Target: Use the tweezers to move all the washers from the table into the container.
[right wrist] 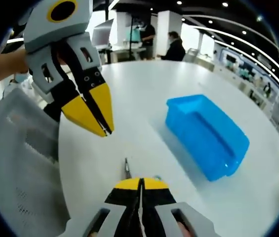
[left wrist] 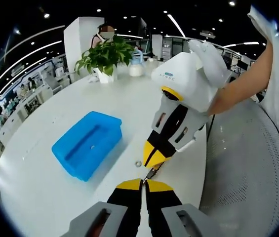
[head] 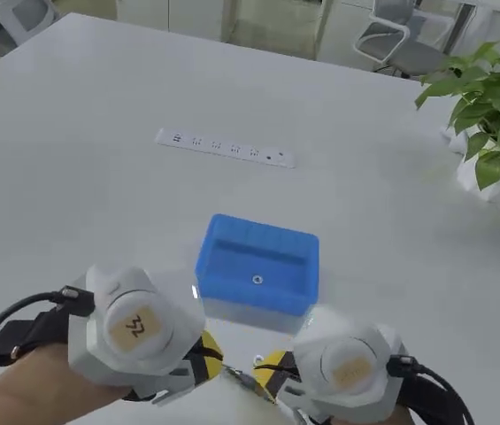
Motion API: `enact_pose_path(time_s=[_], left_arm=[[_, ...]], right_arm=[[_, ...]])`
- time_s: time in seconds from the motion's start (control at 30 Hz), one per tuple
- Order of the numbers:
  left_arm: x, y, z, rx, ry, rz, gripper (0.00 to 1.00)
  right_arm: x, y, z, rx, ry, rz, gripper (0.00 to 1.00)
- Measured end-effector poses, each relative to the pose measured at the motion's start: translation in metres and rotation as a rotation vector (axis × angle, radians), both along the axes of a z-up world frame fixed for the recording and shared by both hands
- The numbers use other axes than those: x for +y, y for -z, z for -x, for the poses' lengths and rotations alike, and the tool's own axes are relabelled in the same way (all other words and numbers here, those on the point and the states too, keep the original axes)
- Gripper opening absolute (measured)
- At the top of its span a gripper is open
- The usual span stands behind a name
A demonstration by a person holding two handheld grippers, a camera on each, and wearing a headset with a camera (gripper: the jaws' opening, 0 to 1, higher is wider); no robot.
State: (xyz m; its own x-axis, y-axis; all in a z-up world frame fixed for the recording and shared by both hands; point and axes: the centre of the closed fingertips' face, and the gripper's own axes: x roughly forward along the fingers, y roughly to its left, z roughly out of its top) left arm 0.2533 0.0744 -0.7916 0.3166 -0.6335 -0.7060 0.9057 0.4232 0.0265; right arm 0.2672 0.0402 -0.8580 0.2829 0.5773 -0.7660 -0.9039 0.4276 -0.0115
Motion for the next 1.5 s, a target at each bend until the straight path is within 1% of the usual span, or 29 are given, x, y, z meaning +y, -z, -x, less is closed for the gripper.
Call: enact_pose_path(time_s=[0.1,0.2,0.27,0.33,0.37,0.4,0.43,0.47,0.53,0.57,0.6,0.63,0.67,0.7,0.77,0.9,0.93,1.03,1.07,1.1,1.17,1.2,1.23,1.27,1.3,1.33,1.37,1.4,1.5], left_arm=[[0.002,0.001,0.001,0.008,-0.006,0.000,0.00],[0.002,-0.001,0.001,0.000,-0.002,-0.006,0.00],[-0.003,-0.003,0.001,-0.010,0.013,-0.012,0.00],[-0.008,-0.005,0.000,-0.020,0.025,-0.015,0.03],[-0.013,-0.005,0.000,-0.026,0.050,-0.021,0.04],[-0.016,-0.004,0.000,-0.020,0.055,-0.026,0.04],[-0.021,-0.003,0.000,-0.005,0.049,-0.029,0.05],[-0.024,0.000,0.002,0.028,0.038,-0.026,0.08],[-0.030,0.009,0.011,0.107,0.031,-0.032,0.13],[-0.034,0.012,0.011,0.099,0.042,-0.032,0.15],[-0.037,0.017,0.016,0.107,0.056,-0.042,0.18],[-0.039,0.021,0.019,0.125,0.055,-0.054,0.21],[-0.041,0.027,0.025,0.154,0.049,-0.062,0.26],[-0.043,0.030,0.028,0.173,0.043,-0.065,0.28],[-0.047,0.035,0.032,0.184,0.033,-0.071,0.30],[-0.047,0.049,0.041,0.239,-0.023,-0.093,0.41],[-0.047,0.051,0.041,0.234,-0.031,-0.094,0.43],[-0.043,0.061,0.043,0.222,-0.050,-0.137,0.41],[-0.043,0.064,0.044,0.224,-0.052,-0.139,0.40],[-0.042,0.067,0.046,0.237,-0.052,-0.143,0.38],[-0.041,0.069,0.050,0.248,-0.053,-0.144,0.35],[-0.041,0.069,0.049,0.223,-0.041,-0.147,0.32],[-0.040,0.071,0.049,0.218,-0.031,-0.155,0.24],[-0.039,0.070,0.050,0.203,-0.032,-0.160,0.21],[-0.038,0.070,0.048,0.173,-0.013,-0.170,0.16],[-0.038,0.070,0.051,0.184,0.007,-0.174,0.11],[-0.038,0.070,0.051,0.189,-0.005,-0.173,0.06],[-0.037,0.071,0.049,0.185,-0.009,-0.170,0.03],[-0.036,0.071,0.048,0.179,0.002,-0.158,0.00]], right_arm=[[0.003,0.000,0.002,0.016,0.010,-0.009,0.00],[0.003,-0.005,-0.001,0.002,0.024,-0.021,0.00],[-0.001,-0.011,-0.003,-0.010,0.042,-0.025,0.00],[-0.014,-0.018,-0.008,-0.032,0.100,-0.038,0.00],[-0.019,-0.024,-0.007,-0.035,0.116,-0.043,0.00],[-0.026,-0.030,-0.007,-0.043,0.142,-0.056,0.00],[-0.031,-0.032,-0.008,-0.048,0.164,-0.064,0.00],[-0.035,-0.034,-0.008,-0.050,0.180,-0.070,0.00],[-0.045,-0.041,-0.007,-0.060,0.209,-0.076,0.00],[-0.051,-0.045,-0.007,-0.068,0.222,-0.079,0.00],[-0.052,-0.046,-0.007,-0.071,0.227,-0.079,0.00],[-0.057,-0.051,-0.007,-0.082,0.243,-0.081,0.00],[-0.059,-0.053,-0.007,-0.087,0.252,-0.084,0.00],[-0.062,-0.057,-0.007,-0.093,0.268,-0.092,0.00],[-0.065,-0.062,-0.006,-0.100,0.283,-0.102,0.00],[-0.068,-0.063,-0.006,-0.108,0.297,-0.105,0.00],[-0.068,-0.063,-0.005,-0.107,0.300,-0.106,0.00],[-0.068,-0.062,-0.002,-0.103,0.300,-0.108,0.00],[-0.067,-0.062,-0.001,-0.104,0.298,-0.107,0.00],[-0.068,-0.062,-0.001,-0.107,0.296,-0.104,0.00],[-0.069,-0.060,0.001,-0.108,0.295,-0.100,0.00],[-0.069,-0.059,0.001,-0.106,0.299,-0.102,0.00],[-0.070,-0.060,0.003,-0.103,0.302,-0.105,0.00],[-0.070,-0.060,0.003,-0.099,0.305,-0.107,0.00],[-0.071,-0.059,0.004,-0.096,0.309,-0.109,0.00],[-0.071,-0.058,0.004,-0.095,0.310,-0.110,0.00],[-0.071,-0.059,0.005,-0.093,0.311,-0.109,0.00],[-0.071,-0.059,0.005,-0.092,0.311,-0.109,0.00],[-0.073,-0.058,0.007,-0.093,0.310,-0.103,0.00]])
